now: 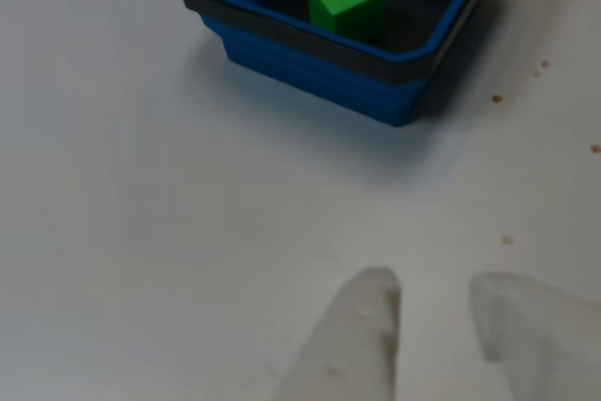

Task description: Pick up green cube and drop it in the blue box

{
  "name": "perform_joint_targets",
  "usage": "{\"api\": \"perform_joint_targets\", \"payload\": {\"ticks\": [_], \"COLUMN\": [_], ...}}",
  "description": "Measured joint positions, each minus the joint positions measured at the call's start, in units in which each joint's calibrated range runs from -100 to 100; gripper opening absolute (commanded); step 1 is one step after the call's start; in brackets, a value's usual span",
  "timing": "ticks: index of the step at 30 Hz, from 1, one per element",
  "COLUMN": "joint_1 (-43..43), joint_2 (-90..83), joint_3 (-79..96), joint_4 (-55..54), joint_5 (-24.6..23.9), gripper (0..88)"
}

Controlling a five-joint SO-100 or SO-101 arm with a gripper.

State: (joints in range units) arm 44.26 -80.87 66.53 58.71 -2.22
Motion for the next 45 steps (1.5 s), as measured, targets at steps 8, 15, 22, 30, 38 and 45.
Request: {"api": "perform_joint_targets", "payload": {"ticks": [8,15,22,30,38,45], "joint_1": [0.0,-0.4,-3.1,-3.3,-11.4,-25.3], "joint_2": [-5.3,-12.9,-16.6,-16.9,-17.0,-17.0], "joint_3": [7.0,12.9,20.9,32.5,32.6,32.7], "joint_4": [0.0,0.0,-6.3,-24.4,-26.3,-26.3], "joint_5": [0.0,0.0,0.0,0.0,0.0,0.0], "gripper": [1.9,1.8,1.8,1.9,2.2,2.2]}}
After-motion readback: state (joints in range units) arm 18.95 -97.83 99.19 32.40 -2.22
